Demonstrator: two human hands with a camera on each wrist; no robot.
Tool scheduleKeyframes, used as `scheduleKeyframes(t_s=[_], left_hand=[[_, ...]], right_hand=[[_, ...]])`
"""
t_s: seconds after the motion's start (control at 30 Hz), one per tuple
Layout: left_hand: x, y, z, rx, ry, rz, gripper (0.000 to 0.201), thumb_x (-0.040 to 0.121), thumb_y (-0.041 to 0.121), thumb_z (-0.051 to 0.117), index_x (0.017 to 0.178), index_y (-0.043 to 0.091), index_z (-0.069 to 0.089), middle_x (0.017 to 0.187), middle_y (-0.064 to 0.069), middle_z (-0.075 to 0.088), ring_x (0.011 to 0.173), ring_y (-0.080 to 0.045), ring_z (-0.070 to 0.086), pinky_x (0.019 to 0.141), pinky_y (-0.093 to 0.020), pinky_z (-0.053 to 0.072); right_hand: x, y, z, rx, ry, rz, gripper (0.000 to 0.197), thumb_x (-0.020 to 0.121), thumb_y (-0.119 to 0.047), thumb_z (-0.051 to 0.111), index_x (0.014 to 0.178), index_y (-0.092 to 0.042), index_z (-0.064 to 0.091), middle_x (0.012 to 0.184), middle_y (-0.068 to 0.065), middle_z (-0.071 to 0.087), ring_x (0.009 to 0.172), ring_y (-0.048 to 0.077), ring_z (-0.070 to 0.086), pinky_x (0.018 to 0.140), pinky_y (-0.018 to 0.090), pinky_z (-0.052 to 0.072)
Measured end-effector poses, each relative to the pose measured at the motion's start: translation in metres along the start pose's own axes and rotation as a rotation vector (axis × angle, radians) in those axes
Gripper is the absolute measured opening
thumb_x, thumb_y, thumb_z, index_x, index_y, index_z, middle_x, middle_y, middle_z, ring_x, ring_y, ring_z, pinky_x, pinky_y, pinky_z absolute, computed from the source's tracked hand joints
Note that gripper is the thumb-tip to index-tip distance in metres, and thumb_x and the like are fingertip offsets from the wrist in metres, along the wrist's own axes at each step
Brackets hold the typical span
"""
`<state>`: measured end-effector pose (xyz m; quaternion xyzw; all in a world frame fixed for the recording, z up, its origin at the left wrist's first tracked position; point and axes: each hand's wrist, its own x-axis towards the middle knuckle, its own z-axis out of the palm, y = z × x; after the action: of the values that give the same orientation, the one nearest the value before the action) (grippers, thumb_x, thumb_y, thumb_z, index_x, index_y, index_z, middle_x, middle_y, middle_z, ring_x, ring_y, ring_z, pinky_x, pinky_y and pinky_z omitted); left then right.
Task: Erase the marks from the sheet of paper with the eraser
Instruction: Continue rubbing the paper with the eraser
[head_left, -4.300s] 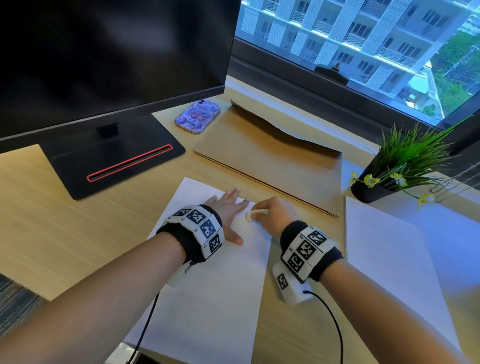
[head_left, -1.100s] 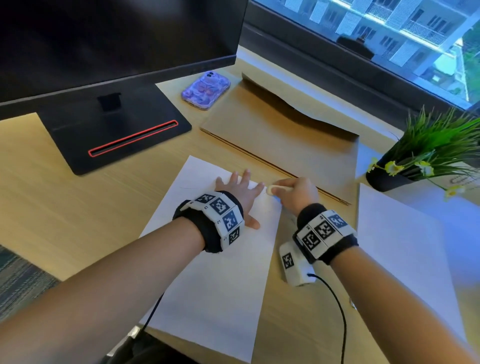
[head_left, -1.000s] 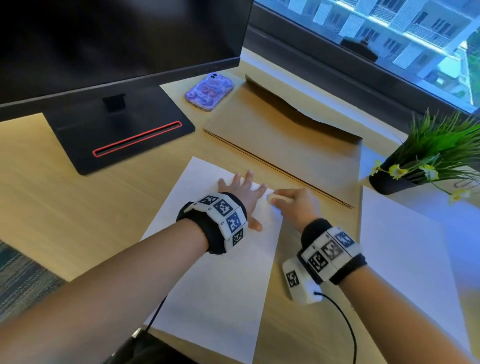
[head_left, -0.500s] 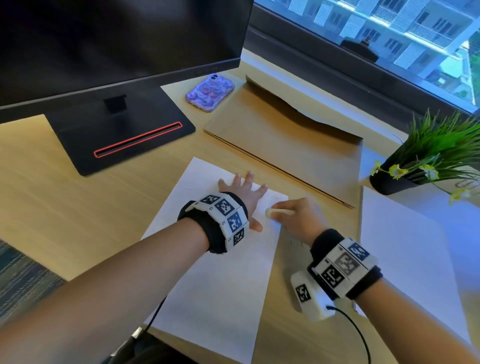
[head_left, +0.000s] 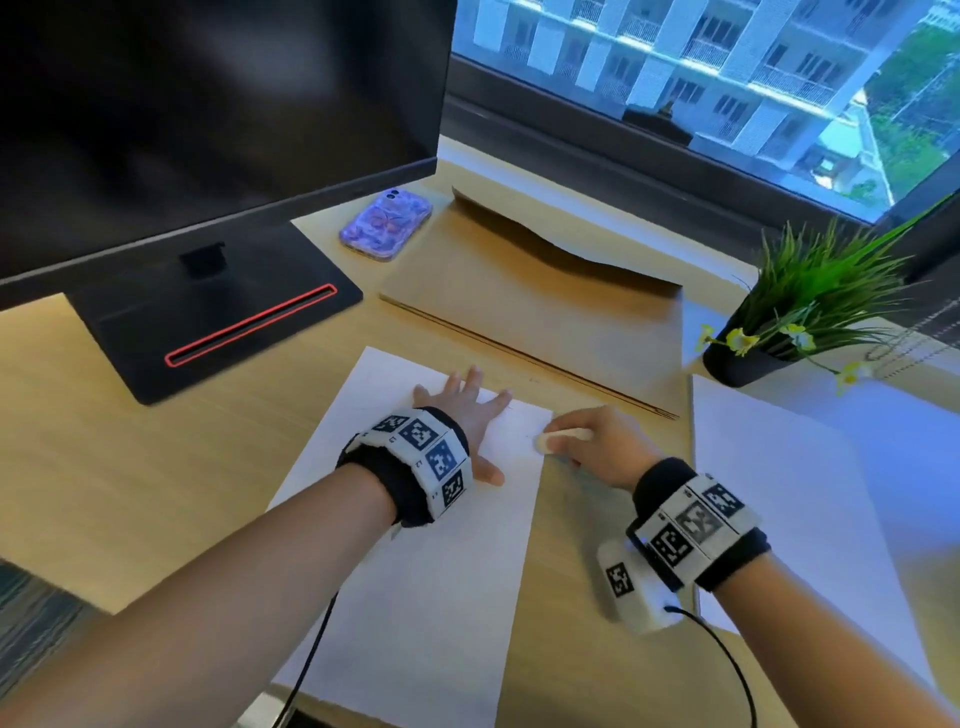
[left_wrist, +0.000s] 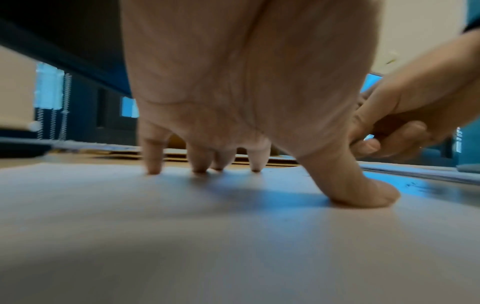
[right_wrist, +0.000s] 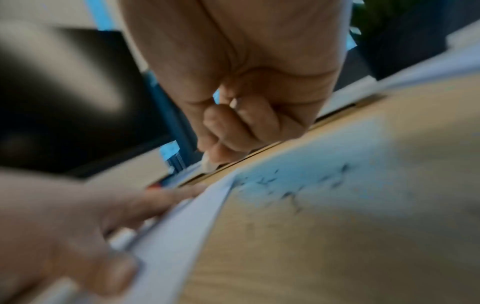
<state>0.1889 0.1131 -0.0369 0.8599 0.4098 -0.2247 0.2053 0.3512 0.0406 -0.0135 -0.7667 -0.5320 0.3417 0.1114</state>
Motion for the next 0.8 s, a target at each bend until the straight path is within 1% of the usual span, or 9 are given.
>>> scheduleKeyframes(t_s=[0.07,0.13,0.2,0.3,0.4,0.5,0.63,0.73,0.8], left_hand=[[-0.003,-0.008,-0.002,-0.019,0.006,0.035,0.108,0.078,0.054,0.067,0.150,0.030,-0.010,0.156,-0.007,-0.020,0.146,-0.028,-0.008,0.114,-0.055,0.013],[-0.006,-0.018,-0.008,-0.122,0.008,0.074,0.109,0.079,0.042,0.071,0.150,0.028,-0.010,0.157,-0.003,-0.016,0.146,-0.023,-0.004,0.116,-0.048,0.016],[-0.009,-0.026,-0.014,-0.207,0.002,0.098,0.108,0.080,0.026,0.074,0.150,0.028,-0.008,0.158,0.001,-0.011,0.146,-0.018,0.003,0.115,-0.038,0.020],[-0.009,-0.033,-0.019,-0.236,-0.006,0.088,0.103,0.084,0.014,0.069,0.150,0.029,-0.008,0.158,0.005,-0.006,0.143,-0.019,0.020,0.103,-0.028,0.035],[-0.006,-0.039,-0.020,-0.228,-0.008,0.094,0.098,0.088,0.010,0.063,0.150,0.028,-0.011,0.158,0.005,-0.003,0.137,-0.022,0.034,0.086,-0.021,0.041],[-0.003,-0.043,-0.019,-0.219,-0.016,0.104,0.099,0.088,0.011,0.063,0.149,0.028,-0.013,0.159,0.001,0.003,0.135,-0.022,0.037,0.097,-0.026,0.041],[-0.002,-0.046,-0.016,-0.220,-0.019,0.077,0.099,0.087,0.002,0.060,0.149,0.032,-0.012,0.159,0.005,0.003,0.132,-0.021,0.041,0.102,-0.032,0.042],[-0.001,-0.046,-0.016,-0.218,-0.037,0.082,0.097,0.089,0.000,0.056,0.148,0.031,-0.013,0.158,0.008,-0.005,0.137,-0.018,0.033,0.101,-0.026,0.039],[-0.001,-0.046,-0.016,-0.211,-0.038,0.091,0.095,0.090,-0.001,0.054,0.148,0.029,-0.015,0.158,0.007,-0.006,0.138,-0.017,0.032,0.098,-0.024,0.038]], right_hand=[[-0.007,0.005,0.001,0.419,0.094,0.097,0.021,0.097,-0.022,0.050,0.112,-0.013,0.062,0.074,0.001,0.057,0.053,0.009,0.048,0.046,0.016,0.040],[-0.012,0.006,0.008,0.932,0.137,0.197,0.024,0.101,-0.021,0.042,0.112,-0.007,0.057,0.073,0.005,0.057,0.047,0.011,0.049,0.043,0.020,0.040],[-0.015,0.002,0.019,1.406,0.142,0.245,0.024,0.102,-0.020,0.037,0.107,-0.004,0.055,0.073,0.008,0.063,0.047,0.014,0.059,0.043,0.021,0.047],[-0.019,-0.019,0.039,1.788,0.085,0.267,0.028,0.102,-0.024,0.035,0.104,-0.003,0.054,0.071,0.010,0.070,0.067,0.020,0.068,0.055,0.024,0.056],[-0.021,-0.045,0.062,1.848,-0.063,0.252,0.033,0.102,-0.031,0.035,0.086,-0.008,0.052,0.087,0.016,0.070,0.090,0.026,0.063,0.076,0.032,0.051],[-0.018,-0.056,0.085,1.715,-0.132,0.237,0.031,0.102,-0.032,0.036,0.090,-0.008,0.052,0.100,0.014,0.062,0.094,0.024,0.060,0.087,0.034,0.046],[-0.005,-0.043,0.083,1.733,0.207,0.250,0.039,0.103,-0.027,0.031,0.131,-0.002,0.041,0.099,0.012,0.059,0.095,0.025,0.059,0.084,0.031,0.048],[-0.002,-0.029,0.066,1.664,0.552,0.274,0.038,0.103,-0.025,0.033,0.130,0.001,0.042,0.089,0.007,0.056,0.084,0.018,0.058,0.076,0.026,0.048],[-0.002,-0.031,0.063,1.611,0.597,0.233,0.036,0.102,-0.027,0.033,0.126,-0.003,0.045,0.088,0.004,0.057,0.080,0.014,0.056,0.074,0.024,0.046]])
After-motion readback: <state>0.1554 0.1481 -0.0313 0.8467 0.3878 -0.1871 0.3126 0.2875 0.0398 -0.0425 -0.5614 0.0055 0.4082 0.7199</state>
